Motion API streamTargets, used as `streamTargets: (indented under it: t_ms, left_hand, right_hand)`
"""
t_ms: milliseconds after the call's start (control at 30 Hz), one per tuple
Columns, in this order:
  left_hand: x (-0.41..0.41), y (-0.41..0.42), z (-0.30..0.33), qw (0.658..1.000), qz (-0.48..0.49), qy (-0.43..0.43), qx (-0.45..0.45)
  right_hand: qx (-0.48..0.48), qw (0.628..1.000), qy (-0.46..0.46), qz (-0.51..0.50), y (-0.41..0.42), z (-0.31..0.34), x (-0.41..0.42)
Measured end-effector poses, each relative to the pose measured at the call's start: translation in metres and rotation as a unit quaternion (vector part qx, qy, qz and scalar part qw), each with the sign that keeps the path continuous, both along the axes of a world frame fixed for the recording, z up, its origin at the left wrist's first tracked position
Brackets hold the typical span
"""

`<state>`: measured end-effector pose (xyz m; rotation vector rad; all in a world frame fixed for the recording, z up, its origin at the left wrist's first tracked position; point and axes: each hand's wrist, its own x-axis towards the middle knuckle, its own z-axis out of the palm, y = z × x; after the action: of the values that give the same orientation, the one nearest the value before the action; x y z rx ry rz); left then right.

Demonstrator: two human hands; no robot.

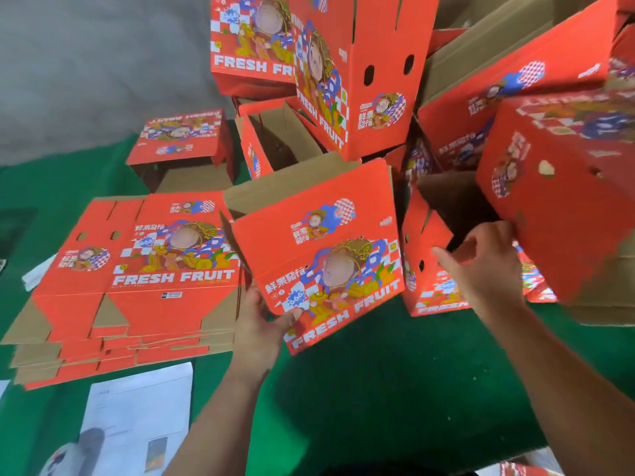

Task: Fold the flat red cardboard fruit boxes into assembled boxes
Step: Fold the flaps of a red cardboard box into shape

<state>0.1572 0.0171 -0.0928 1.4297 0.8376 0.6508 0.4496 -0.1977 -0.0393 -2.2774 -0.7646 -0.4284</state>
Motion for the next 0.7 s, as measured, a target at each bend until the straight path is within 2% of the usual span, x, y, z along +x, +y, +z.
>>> streamTargets:
  t_ms: [133, 200, 333, 467, 600, 700]
  left_hand:
    - [0.025, -0.011, 0.001, 0.998, -0.012, 0.045, 0.044]
    - [0.028, -0.019, -0.004, 0.997, -0.019, 0.056, 0.049]
    - [0.016, -0.031, -0.016, 0.996, -0.011, 0.077, 0.040]
    - [0.011, -0.050, -0.021, 0.992, -0.039, 0.113, 0.047]
    - [0.024, -0.072, -0.023, 0.976, -0.092, 0.153, 0.129]
    - [0.039, -0.086, -0.026, 0.964, -0.078, 0.219, 0.125]
  right_hand:
    - [0.091, 0.996, 0.018, 0.014, -0.029, 0.001, 0.016]
    - [0.127, 0.992, 0.000, 0.016, -0.039, 0.005, 0.021]
    - [0.150, 0.989, -0.012, -0.005, -0.053, 0.005, 0.025]
    - [0.130, 0.990, -0.044, 0.017, -0.053, -0.017, 0.010]
    - [0.208, 0.976, -0.003, -0.062, -0.064, -0.039, -0.009]
    - [0.210, 0.968, 0.047, -0.131, -0.075, -0.049, -0.012]
